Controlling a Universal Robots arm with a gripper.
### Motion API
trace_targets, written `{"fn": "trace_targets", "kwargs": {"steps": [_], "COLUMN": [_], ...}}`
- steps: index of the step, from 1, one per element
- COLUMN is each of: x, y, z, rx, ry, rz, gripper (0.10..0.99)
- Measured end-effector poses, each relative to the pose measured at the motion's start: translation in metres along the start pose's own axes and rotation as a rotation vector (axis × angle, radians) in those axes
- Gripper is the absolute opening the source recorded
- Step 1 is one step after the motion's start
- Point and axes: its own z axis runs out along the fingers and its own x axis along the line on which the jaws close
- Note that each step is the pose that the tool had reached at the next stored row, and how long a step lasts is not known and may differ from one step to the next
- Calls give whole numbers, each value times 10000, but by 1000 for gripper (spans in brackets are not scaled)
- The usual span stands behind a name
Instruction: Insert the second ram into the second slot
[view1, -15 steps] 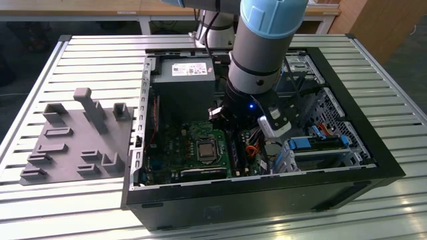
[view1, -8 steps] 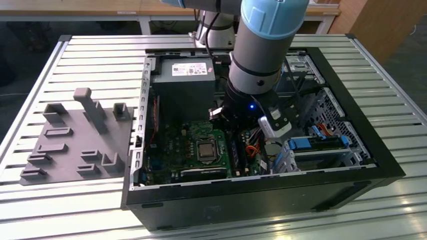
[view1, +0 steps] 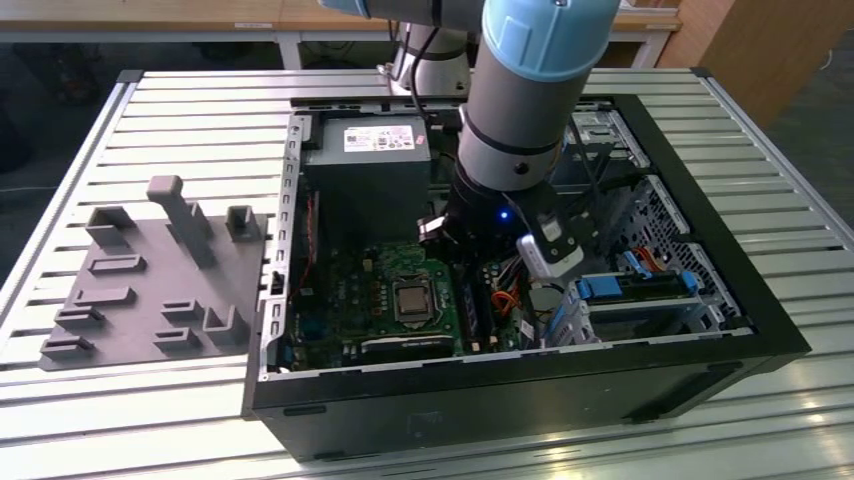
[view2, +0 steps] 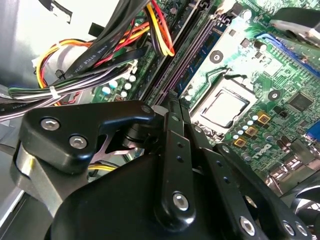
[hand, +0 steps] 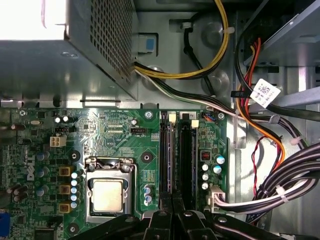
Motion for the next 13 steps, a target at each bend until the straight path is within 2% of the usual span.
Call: {"fn": "trace_targets", "kwargs": {"steps": [13], "x": [-9], "y": [-25], "z": [4], "rx": [0], "ry": [2], "rz": [0], "gripper": [118]}}
